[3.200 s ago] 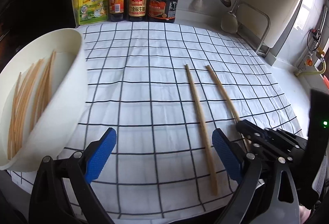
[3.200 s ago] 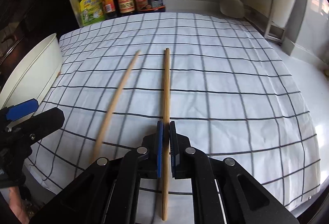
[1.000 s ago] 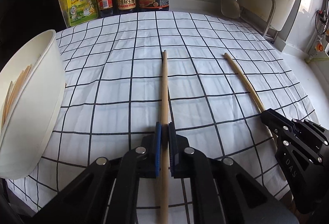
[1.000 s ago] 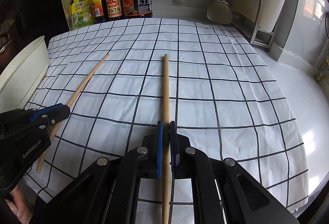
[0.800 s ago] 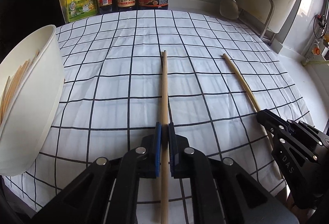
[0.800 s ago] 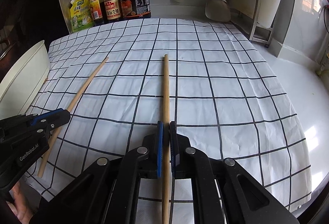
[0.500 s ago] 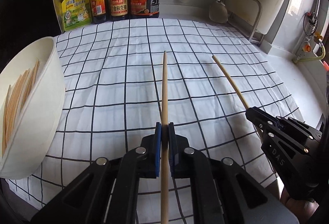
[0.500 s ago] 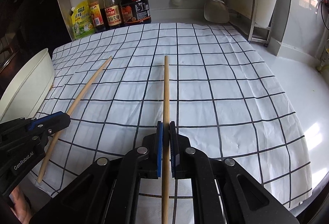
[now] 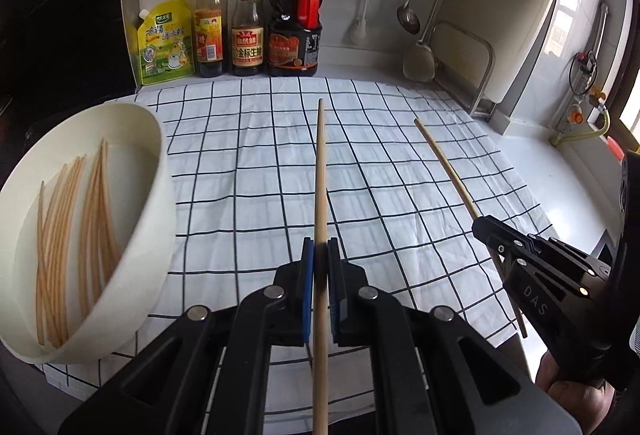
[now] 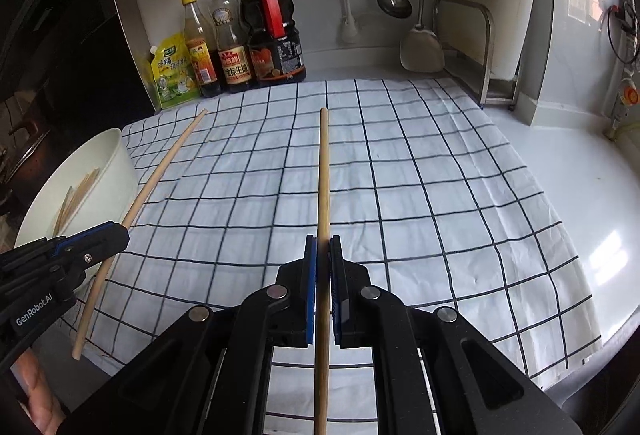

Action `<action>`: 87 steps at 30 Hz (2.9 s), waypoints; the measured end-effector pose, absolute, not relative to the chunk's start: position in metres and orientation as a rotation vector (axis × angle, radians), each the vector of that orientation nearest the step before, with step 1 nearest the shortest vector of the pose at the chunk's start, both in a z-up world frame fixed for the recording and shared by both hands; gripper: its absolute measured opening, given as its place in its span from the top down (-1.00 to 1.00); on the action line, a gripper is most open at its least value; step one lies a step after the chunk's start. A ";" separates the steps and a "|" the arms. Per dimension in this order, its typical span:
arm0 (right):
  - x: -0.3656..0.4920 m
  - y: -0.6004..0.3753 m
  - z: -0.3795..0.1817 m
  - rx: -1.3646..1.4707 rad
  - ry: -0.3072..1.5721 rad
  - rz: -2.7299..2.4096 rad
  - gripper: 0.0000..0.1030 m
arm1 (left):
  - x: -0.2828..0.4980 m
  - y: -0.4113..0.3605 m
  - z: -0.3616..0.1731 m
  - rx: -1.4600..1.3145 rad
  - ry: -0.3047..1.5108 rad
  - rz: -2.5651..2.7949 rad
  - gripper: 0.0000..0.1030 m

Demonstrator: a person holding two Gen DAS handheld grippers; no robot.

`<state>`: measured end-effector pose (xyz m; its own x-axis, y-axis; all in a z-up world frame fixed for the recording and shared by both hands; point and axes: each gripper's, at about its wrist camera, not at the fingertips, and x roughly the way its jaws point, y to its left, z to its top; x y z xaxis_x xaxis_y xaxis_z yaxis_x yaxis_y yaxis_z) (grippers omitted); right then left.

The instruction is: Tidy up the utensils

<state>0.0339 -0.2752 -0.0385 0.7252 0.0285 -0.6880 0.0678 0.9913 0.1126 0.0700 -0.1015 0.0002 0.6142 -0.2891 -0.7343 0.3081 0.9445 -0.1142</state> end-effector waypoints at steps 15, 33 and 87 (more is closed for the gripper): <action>0.047 -0.206 0.015 0.078 0.684 0.023 0.88 | 0.069 -0.020 0.051 -0.087 0.720 -0.357 0.86; 0.105 -0.043 0.021 0.020 0.700 0.332 0.88 | 0.094 0.124 0.067 -0.090 0.701 -0.085 0.85; 0.082 -0.010 0.002 0.009 0.743 0.373 0.15 | 0.071 0.158 0.037 -0.123 0.753 0.089 -0.65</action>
<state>0.0817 -0.0100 0.0019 0.6737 0.3346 -0.6589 -0.3280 0.9344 0.1390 0.0706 0.1585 0.0365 0.7261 0.0361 -0.6866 -0.1245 0.9890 -0.0798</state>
